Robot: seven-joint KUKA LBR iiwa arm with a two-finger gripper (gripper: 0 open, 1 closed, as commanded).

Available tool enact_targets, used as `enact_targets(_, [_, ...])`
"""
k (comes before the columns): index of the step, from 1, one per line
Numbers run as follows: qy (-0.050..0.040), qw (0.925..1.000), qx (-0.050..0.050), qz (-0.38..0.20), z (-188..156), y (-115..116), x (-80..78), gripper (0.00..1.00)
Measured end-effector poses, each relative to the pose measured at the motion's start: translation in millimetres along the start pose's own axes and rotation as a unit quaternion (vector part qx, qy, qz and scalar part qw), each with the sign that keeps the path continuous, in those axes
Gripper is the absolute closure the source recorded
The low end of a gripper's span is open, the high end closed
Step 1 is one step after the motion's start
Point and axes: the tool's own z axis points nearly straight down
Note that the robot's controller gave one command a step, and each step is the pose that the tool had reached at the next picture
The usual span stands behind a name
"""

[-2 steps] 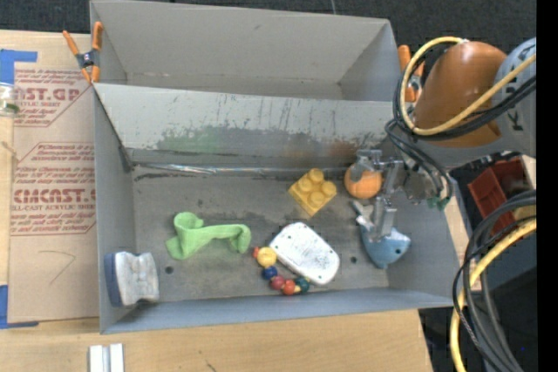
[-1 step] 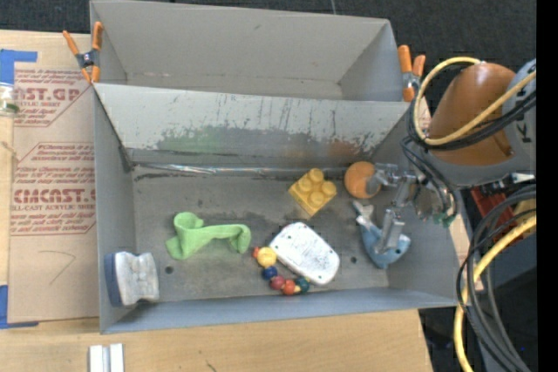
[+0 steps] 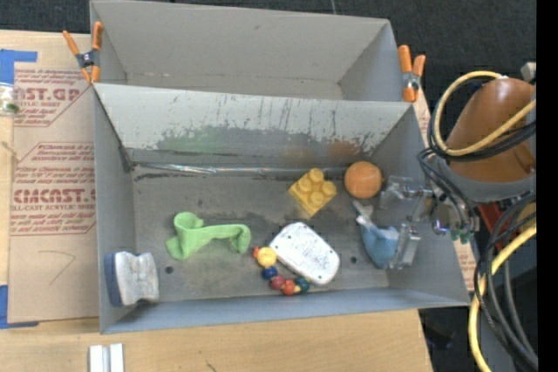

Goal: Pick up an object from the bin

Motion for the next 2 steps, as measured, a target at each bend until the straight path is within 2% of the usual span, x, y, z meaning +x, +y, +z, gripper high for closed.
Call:
enact_targets(1, [-0.0008,0.9997,-0.001,0.024,2.7,0.5,-13.0,0.00])
enact_targets(2, [-0.0006,0.9862,-0.003,0.166,58.1,0.6,0.8,0.00])
